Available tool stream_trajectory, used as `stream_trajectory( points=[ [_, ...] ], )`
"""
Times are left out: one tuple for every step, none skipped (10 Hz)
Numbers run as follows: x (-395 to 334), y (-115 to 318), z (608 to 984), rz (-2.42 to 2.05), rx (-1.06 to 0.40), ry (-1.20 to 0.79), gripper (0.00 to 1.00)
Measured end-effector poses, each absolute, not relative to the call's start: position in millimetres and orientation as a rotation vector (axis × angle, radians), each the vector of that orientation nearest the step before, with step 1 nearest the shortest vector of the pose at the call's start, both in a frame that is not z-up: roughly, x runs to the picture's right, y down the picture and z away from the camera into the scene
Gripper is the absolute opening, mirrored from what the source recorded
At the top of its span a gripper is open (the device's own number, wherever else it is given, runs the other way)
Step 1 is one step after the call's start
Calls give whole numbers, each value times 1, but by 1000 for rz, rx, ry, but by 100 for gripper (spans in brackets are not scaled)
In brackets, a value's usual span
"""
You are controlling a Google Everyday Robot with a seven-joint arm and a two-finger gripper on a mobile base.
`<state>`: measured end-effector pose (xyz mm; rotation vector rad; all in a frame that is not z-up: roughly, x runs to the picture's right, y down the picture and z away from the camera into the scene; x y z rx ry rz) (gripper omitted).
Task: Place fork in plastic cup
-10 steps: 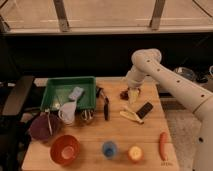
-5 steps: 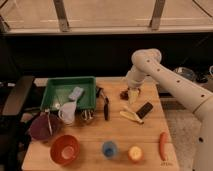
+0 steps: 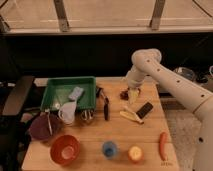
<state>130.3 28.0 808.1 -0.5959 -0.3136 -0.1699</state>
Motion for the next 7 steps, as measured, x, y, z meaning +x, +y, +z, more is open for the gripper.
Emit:
stream_trajectory(
  points=[
    [130,27,808,-174,-594,-315,80],
    [127,24,807,-207,-593,-322,80],
    [114,21,805,-266,-586,-340,80],
    [97,18,801,-325,-581,-354,80],
    [81,16,798,-375,-575,-364,80],
    [57,14,793,-439,-566,-373,80],
    [26,12,786,-519,-553,-384,80]
  ],
)
